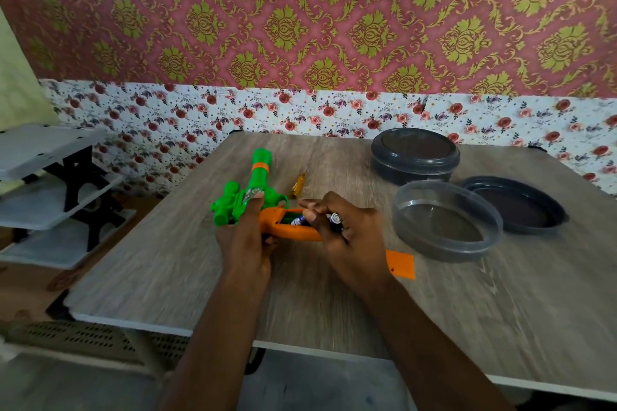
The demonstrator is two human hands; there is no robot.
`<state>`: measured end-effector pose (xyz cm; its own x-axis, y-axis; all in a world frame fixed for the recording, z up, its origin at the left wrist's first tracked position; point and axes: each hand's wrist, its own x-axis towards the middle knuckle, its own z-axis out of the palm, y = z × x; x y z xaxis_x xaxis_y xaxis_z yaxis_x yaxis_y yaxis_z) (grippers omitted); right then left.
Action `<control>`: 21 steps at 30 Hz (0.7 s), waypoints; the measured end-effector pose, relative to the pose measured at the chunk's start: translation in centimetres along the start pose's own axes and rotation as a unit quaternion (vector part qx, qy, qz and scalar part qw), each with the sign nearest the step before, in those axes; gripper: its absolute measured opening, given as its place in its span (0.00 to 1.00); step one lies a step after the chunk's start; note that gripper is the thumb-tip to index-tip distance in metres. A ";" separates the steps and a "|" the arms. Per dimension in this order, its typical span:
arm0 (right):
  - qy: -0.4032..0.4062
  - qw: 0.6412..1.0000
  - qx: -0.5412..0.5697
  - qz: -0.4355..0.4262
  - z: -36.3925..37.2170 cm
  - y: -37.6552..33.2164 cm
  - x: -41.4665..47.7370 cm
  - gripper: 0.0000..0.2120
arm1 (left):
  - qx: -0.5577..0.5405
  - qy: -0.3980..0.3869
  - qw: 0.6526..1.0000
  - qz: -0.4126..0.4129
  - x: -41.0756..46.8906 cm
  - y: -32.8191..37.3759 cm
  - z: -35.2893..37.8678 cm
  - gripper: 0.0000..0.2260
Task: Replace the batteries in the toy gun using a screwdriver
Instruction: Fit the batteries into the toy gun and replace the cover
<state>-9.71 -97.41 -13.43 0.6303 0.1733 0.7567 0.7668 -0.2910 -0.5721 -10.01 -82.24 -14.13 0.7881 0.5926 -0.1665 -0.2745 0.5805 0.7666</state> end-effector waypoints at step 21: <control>0.140 0.974 0.122 0.131 -0.4 0.0 0.7 0.09 | -0.020 -0.011 0.999 -0.049 0.3 0.4 -0.4 0.05</control>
<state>-9.31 -97.71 -12.82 0.7767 -0.1492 0.6119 0.6118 -0.0520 -0.7893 -10.15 -81.60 -14.15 0.8238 0.5199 -0.2260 -0.2164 0.6568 0.7223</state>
